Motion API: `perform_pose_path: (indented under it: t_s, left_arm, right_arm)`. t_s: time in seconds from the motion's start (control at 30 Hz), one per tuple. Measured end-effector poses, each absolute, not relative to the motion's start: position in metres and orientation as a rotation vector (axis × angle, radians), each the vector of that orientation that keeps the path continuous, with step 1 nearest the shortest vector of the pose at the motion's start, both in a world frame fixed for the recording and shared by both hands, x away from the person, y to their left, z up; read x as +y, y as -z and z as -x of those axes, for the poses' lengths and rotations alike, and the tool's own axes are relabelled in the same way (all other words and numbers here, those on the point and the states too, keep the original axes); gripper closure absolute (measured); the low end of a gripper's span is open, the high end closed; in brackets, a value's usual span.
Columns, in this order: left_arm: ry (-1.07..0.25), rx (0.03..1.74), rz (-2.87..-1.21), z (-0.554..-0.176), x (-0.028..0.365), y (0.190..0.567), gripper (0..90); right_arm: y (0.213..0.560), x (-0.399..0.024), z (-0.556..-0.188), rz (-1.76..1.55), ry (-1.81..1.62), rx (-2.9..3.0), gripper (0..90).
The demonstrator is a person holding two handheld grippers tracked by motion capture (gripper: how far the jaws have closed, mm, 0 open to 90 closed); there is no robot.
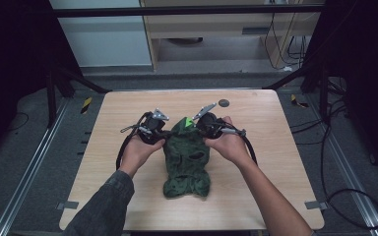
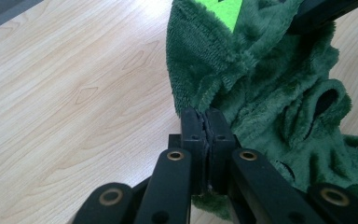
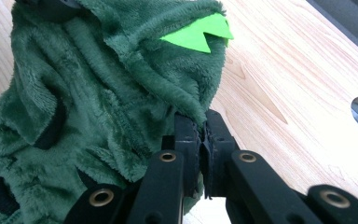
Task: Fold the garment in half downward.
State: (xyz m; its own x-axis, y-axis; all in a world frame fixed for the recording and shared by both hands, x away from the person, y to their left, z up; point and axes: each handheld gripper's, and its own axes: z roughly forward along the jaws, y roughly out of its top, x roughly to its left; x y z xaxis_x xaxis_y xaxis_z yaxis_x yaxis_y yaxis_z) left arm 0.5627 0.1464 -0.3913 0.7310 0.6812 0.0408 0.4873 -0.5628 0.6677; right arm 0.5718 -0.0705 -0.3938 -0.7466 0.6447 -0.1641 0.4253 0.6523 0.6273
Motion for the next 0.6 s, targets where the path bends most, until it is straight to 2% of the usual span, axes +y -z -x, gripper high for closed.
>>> perform_pose_path:
  t_s: [0.33, 0.6]
  left_arm:
    - [-0.405, 0.886, -2.269, -0.5701, 0.1475, 0.3841, 88.5]
    - [-0.424, 0.869, -2.272, -0.562, 0.148, 0.3845, 88.7]
  right_arm:
    - [0.3861, -0.0693, -0.5762, -0.839, -0.812, 2.484, 86.3]
    - [0.3874, -0.0732, -0.5683, -0.814, -0.815, 2.473, 86.1]
